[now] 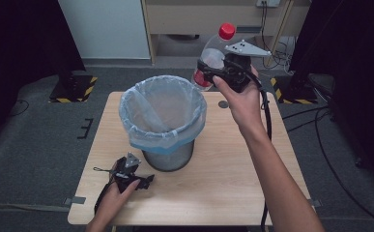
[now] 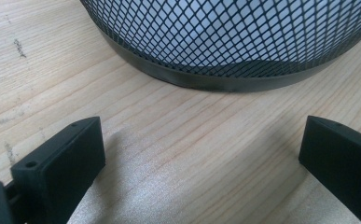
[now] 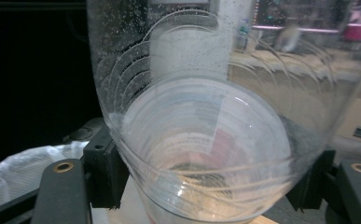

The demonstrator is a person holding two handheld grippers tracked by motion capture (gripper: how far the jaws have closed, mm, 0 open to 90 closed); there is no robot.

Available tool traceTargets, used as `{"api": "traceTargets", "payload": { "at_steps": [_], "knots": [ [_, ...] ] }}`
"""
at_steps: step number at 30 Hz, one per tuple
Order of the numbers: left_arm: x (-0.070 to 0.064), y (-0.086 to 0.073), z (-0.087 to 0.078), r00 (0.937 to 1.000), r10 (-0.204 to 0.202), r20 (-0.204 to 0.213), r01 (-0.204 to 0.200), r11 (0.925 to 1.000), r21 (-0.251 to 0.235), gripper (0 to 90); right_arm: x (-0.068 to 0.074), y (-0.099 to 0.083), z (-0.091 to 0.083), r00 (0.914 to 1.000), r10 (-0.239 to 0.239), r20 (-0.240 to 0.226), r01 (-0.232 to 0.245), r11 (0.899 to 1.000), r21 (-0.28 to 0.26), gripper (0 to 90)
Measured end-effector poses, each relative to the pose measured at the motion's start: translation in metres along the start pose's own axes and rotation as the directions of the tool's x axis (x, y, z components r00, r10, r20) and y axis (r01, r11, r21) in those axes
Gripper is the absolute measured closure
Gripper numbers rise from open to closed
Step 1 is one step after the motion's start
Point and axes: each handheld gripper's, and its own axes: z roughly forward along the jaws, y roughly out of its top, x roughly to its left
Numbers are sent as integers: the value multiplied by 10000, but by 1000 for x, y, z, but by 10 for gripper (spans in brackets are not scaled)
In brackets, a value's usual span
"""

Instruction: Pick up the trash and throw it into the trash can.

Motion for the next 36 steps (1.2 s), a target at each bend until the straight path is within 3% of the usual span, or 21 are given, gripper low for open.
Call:
{"api": "traceTargets", "payload": {
  "at_steps": [12, 18, 36],
  "knots": [
    [0, 0, 0, 10000, 2, -1, -2, 10000, 3, 0, 24, 2, 20, 9982, -86, -594, 92, 9999, 95, 287],
    [0, 0, 0, 10000, 3, 4, -3, 10000, 2, 0, 40, -2, 30, 9936, -161, -1121, 189, 9995, 237, 285],
    [0, 0, 0, 10000, 6, 5, -6, 10000, -1, 0, 53, -26, 50, 9860, -166, -1660, 371, 9920, 1208, 284]
  ]
}}
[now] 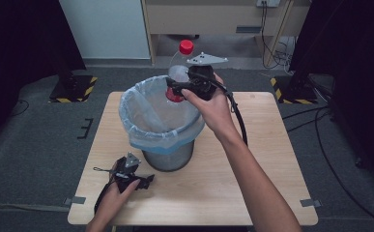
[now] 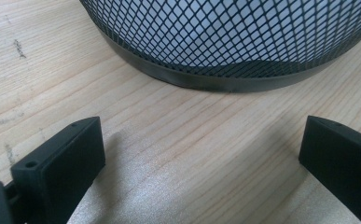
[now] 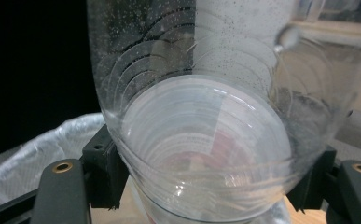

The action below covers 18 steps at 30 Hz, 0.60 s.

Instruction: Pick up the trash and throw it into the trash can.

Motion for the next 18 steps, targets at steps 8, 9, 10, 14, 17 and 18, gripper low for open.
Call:
{"api": "traceTargets", "payload": {
  "at_steps": [8, 9, 10, 14, 17, 18],
  "knots": [
    [0, 0, 0, 10000, -1, 3, 1, 10000, 0, 0, -1, -11, 9, 10000, 85, -51, -82, 9985, 533, 277],
    [0, 0, 0, 10000, -1, 1, 1, 10000, 2, 0, -2, -13, 9, 9999, 147, -88, -141, 9981, 596, 243],
    [0, 0, 0, 10000, -1, 2, 1, 10000, 2, 0, -3, -13, 10, 9995, 269, -141, -260, 9975, 650, 199],
    [0, 0, 0, 10000, -1, 3, 1, 10000, 1, 0, -8, -15, 4, 9986, 504, -187, -494, 9974, 519, 127],
    [0, 0, 0, 10000, -1, 6, 1, 10000, -7, 0, -17, -14, -5, 9972, 730, -129, -728, 9972, 179, 107],
    [0, 0, 0, 10000, 12, 4, -12, 10000, 3, 0, -21, -13, -9, 9964, 846, -62, -846, 9964, 55, 98]
  ]
}}
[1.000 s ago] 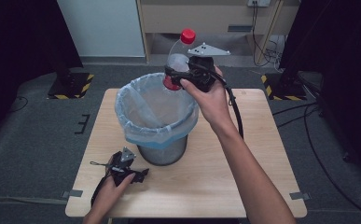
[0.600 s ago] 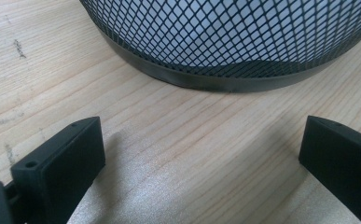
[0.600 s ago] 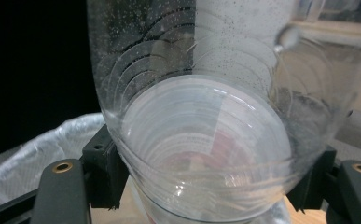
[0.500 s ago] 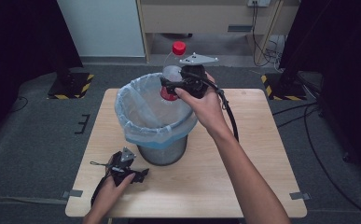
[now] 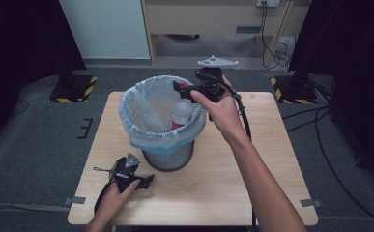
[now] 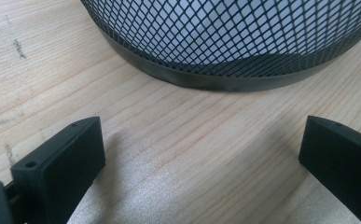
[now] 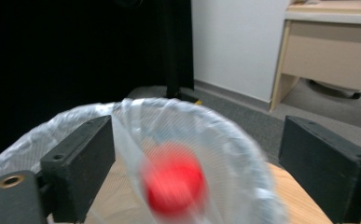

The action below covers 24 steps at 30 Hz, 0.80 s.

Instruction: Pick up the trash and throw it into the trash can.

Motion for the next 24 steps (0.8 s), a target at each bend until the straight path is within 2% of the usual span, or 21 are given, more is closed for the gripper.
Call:
{"api": "traceTargets", "payload": {
  "at_steps": [5, 6, 7, 9, 10, 11, 15, 17, 18, 19, 20, 21, 22, 24],
  "knots": [
    [0, 0, 0, 10000, -10, 1, 10, 10000, -11, 0, -22, 0, -18, 9981, 458, 424, -438, 9980, -466, 94],
    [0, 0, 0, 10000, -10, 0, 10, 10000, -9, 0, -31, -2, -24, 9956, 690, 635, -654, 9962, -570, 94],
    [0, 0, 0, 10000, -10, 0, 10, 10000, -9, 0, -31, -2, -24, 9956, 690, 635, -654, 9962, -570, 94],
    [0, 0, 0, 10000, -5, 0, 5, 10000, -2, 0, -45, -9, -29, 9903, 918, 1040, -857, 9944, -622, 92],
    [0, 0, 0, 10000, -7, 2, 7, 10000, -5, 0, -45, -9, -29, 9903, 918, 1040, -857, 9944, -622, 92],
    [0, 0, 0, 10000, -6, 1, 6, 10000, -3, 0, -53, -12, -30, 9866, 1026, 1266, -958, 9937, -584, 95],
    [0, 0, 0, 10000, -10, -2, 10, 10000, -14, 0, -68, -21, -32, 9763, 1205, 1798, -1141, 9924, -457, 96],
    [0, 0, 0, 10000, -10, -1, 10, 10000, -13, 0, -75, -26, -32, 9684, 1278, 2142, -1243, 9918, -296, 92],
    [0, 0, 0, 10000, -9, -1, 9, 10000, -10, 0, -75, -26, -32, 9684, 1278, 2142, -1243, 9918, -296, 92],
    [0, 0, 0, 10000, -12, -1, 12, 10000, -11, 0, -83, -32, -32, 9606, 1387, 2408, -1353, 9903, -309, 92],
    [0, 0, 0, 10000, -11, -2, 11, 10000, -10, 0, -83, -32, -32, 9606, 1387, 2408, -1353, 9903, -309, 92],
    [0, 0, 0, 10000, -13, -2, 13, 10000, -12, 0, -89, -37, -32, 9553, 1455, 2574, -1441, 9893, -244, 94],
    [0, 0, 0, 10000, -13, -2, 13, 10000, -12, 0, -89, -37, -32, 9553, 1455, 2574, -1441, 9893, -244, 94],
    [0, 0, 0, 10000, -14, -3, 14, 10000, -13, 0, -98, -46, -30, 9463, 1410, 2910, -1505, 9886, 104, 95]
  ]
}}
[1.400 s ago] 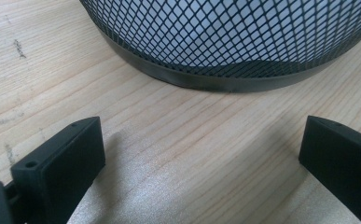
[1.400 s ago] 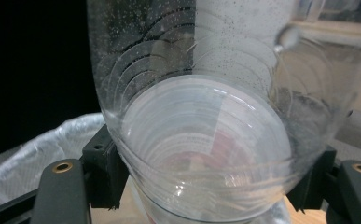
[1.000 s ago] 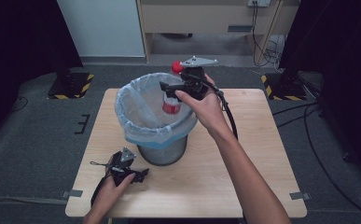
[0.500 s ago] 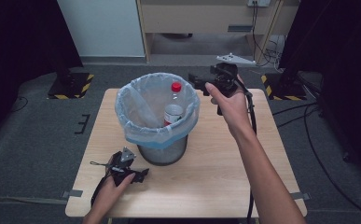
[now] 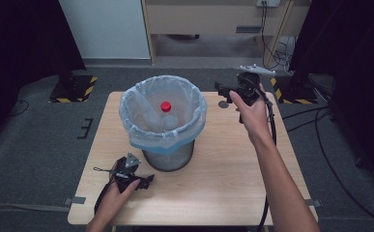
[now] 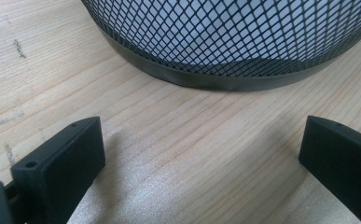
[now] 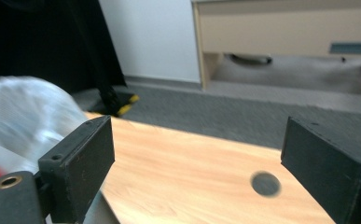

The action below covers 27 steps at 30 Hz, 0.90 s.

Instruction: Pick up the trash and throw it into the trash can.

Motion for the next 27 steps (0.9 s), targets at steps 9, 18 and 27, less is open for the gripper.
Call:
{"api": "traceTargets", "payload": {
  "at_steps": [9, 18, 27],
  "knots": [
    [0, 0, 0, 10000, -6, 4, 6, 10000, 0, 0, -18, -29, 13, 9992, 139, 386, -158, 9986, 502, 104],
    [0, 0, 0, 10000, 5, 9, -5, 10000, 12, 0, -33, -69, 26, 9977, 10, 675, -101, 9909, 1339, 114],
    [0, 0, 0, 10000, 8, 9, -8, 10000, 13, 0, -44, -97, 32, 9968, 137, 789, -279, 9830, 1817, 116]
  ]
}}
